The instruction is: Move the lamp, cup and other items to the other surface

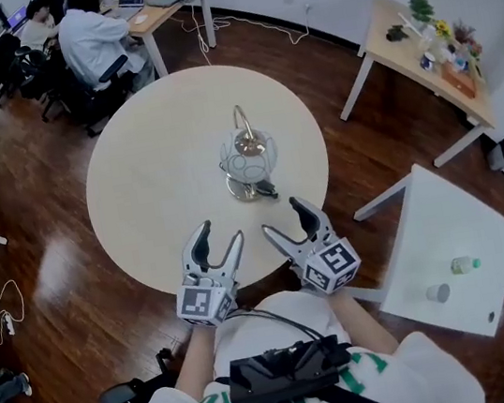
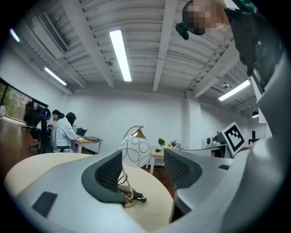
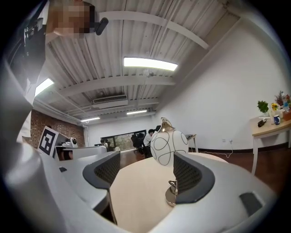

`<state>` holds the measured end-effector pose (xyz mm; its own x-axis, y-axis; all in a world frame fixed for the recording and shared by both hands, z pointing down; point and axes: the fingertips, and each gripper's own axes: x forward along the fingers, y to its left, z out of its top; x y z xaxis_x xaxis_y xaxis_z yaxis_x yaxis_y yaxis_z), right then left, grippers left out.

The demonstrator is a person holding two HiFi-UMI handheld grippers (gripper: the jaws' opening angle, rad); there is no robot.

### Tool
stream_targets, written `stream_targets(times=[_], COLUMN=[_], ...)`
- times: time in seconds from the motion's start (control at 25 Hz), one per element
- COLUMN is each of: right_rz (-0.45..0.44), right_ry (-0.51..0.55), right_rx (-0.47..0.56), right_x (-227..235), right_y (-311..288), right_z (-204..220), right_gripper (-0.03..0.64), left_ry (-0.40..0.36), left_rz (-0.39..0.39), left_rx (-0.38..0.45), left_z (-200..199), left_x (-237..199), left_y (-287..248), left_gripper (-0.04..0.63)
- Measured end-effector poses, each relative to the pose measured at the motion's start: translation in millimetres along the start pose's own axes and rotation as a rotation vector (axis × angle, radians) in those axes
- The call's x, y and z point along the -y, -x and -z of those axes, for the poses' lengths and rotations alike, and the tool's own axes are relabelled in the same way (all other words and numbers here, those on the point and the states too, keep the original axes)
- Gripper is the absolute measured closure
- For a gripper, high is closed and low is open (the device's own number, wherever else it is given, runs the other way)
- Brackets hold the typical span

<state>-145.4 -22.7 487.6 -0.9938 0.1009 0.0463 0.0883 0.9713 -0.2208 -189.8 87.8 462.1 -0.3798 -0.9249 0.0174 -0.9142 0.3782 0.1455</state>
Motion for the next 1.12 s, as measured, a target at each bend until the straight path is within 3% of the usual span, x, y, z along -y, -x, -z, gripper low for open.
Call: stream_targets(times=[0.28,0.48,0.68,0.84,1.12], right_rz=[-0.034,-0.044,-0.060,-0.052,0.055], right_ry=[-0.011,0.006,-0.020,-0.047,-0.045], right_rx=[-0.004,-0.043,-0.200,-0.327,-0.373], right_x=[-11,-6,9,30,81], right_y=[-2,-12,-39,-64,-123], right_z=[1,19,71,128,177], right_gripper=[0.236,0.239,0.239,0.241,0.258], left_ry=[-0.041,0.005,0.027,0.014,0.047], left_rz=[-0.032,-0.034,-0.067,-0.120,-0.161], left_rx=[-0.004,-0.003,-0.006,-0.053,-0.082], left_z=[13,-2,8,27,38], left_x=[-13,-5,-17,-33,-43], left_y=[9,9,17,30,41], left_gripper=[0.327,0.326,0.328,0.331,0.331])
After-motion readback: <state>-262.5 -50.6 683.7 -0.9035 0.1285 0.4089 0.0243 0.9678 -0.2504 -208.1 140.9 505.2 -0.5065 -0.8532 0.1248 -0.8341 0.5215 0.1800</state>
